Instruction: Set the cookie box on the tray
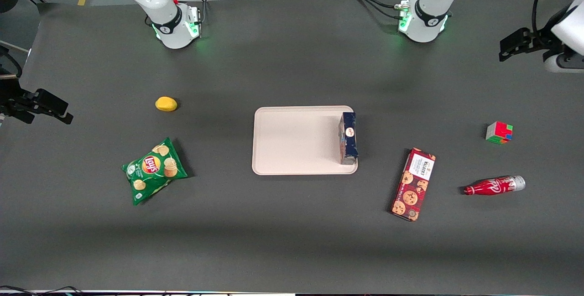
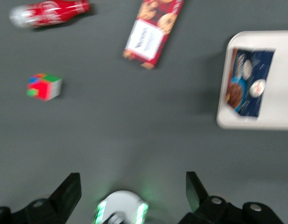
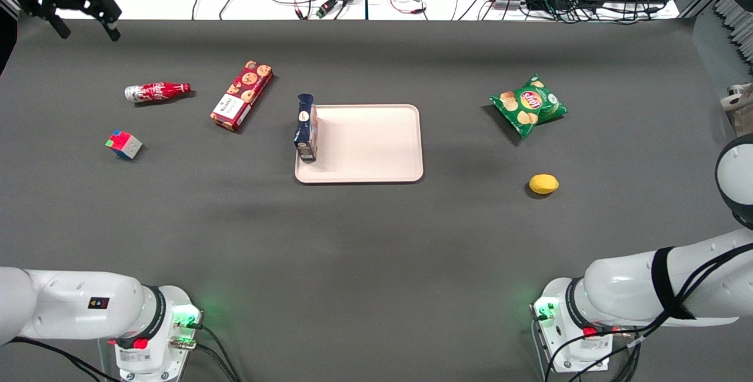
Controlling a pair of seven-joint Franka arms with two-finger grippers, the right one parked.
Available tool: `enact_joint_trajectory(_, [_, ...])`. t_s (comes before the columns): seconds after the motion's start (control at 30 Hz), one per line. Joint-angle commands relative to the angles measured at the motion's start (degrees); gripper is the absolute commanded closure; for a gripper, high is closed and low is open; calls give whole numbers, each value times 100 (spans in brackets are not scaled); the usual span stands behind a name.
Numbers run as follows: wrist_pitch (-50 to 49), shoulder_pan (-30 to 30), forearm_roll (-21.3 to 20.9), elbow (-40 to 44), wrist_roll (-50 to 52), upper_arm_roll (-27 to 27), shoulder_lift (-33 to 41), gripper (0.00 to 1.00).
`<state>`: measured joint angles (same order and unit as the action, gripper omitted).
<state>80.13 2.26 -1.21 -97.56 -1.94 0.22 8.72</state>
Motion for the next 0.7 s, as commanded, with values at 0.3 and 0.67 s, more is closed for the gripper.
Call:
enact_joint_trajectory(0.3, [1374, 72, 42, -1987, -79, -31, 991, 0])
enact_joint_trajectory(0.67, [1356, 72, 42, -1907, -79, -31, 991, 0])
